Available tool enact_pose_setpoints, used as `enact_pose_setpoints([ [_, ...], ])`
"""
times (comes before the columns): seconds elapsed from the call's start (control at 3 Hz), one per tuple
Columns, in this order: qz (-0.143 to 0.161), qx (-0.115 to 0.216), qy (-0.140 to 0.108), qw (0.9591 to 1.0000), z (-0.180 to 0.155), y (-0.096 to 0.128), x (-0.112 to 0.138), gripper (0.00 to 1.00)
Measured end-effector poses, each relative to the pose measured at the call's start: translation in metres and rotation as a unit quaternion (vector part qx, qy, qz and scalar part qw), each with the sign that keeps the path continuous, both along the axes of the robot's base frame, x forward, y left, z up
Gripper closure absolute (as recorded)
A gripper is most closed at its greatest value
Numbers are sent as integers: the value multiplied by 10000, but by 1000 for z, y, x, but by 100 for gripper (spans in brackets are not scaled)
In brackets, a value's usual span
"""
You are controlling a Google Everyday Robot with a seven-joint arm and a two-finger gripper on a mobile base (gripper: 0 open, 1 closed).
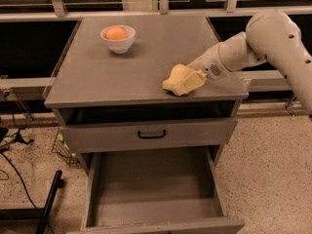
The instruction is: Pick sponge from middle drawer and place on counter
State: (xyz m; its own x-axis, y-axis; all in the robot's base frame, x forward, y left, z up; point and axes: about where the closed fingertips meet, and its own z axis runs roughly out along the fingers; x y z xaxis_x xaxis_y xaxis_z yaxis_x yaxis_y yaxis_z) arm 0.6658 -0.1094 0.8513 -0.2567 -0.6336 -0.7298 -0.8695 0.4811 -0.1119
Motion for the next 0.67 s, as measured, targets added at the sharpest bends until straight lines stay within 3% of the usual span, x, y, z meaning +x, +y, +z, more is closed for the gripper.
enact_pose_setpoints([
  [0.33,14,38,-172,9998,-2,3,8,100],
  [0.67,22,114,-168,9998,-10,8,15,100],
])
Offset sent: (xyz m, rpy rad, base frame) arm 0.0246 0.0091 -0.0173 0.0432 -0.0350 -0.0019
